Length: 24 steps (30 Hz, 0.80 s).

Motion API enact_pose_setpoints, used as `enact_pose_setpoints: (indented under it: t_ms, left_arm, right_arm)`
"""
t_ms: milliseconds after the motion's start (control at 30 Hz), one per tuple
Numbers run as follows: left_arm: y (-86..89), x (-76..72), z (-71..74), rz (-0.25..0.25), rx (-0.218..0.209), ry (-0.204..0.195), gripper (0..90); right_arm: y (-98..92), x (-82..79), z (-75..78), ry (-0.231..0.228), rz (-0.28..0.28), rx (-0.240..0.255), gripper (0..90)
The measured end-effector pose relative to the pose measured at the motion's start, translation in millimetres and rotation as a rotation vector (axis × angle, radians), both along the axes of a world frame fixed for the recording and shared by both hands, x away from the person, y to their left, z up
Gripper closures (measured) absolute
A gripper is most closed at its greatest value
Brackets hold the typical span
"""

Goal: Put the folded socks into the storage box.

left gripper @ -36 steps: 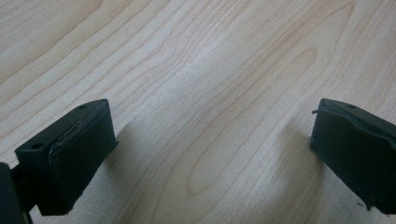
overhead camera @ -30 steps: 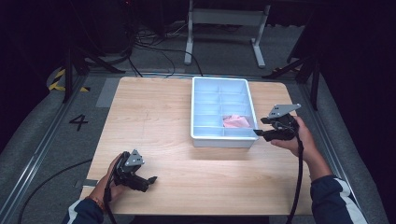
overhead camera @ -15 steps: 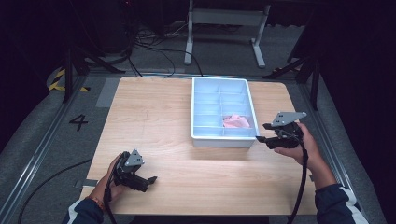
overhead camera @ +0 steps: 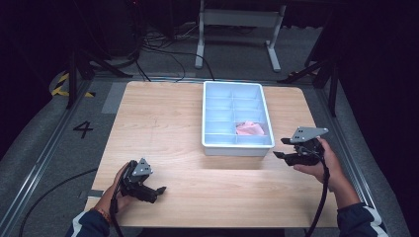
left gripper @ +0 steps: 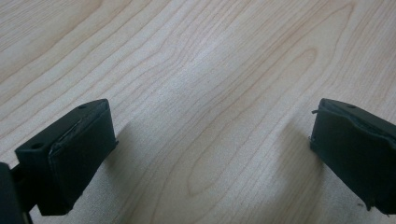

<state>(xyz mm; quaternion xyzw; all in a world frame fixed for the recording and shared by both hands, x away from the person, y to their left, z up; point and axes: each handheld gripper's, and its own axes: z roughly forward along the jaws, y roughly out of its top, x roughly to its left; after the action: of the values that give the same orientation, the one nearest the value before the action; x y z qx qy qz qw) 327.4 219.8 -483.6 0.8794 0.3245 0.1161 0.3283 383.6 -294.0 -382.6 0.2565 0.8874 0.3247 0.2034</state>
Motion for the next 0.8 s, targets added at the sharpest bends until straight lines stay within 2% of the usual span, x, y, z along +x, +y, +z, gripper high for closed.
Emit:
enact_pose_setpoints:
  t_ms: [433, 800]
  left_arm:
    - [0.0, -0.1, 0.0, 0.001, 0.000, 0.000, 0.2]
    - [-0.2, -0.6, 0.0, 0.007, -0.001, 0.001, 0.2]
  right_arm:
    - [-12.9, -14.4, -19.3, 0.016, -0.012, -0.031, 43.1]
    - [-29.0, -26.9, -37.5, 0.040, -0.034, -0.021, 41.0]
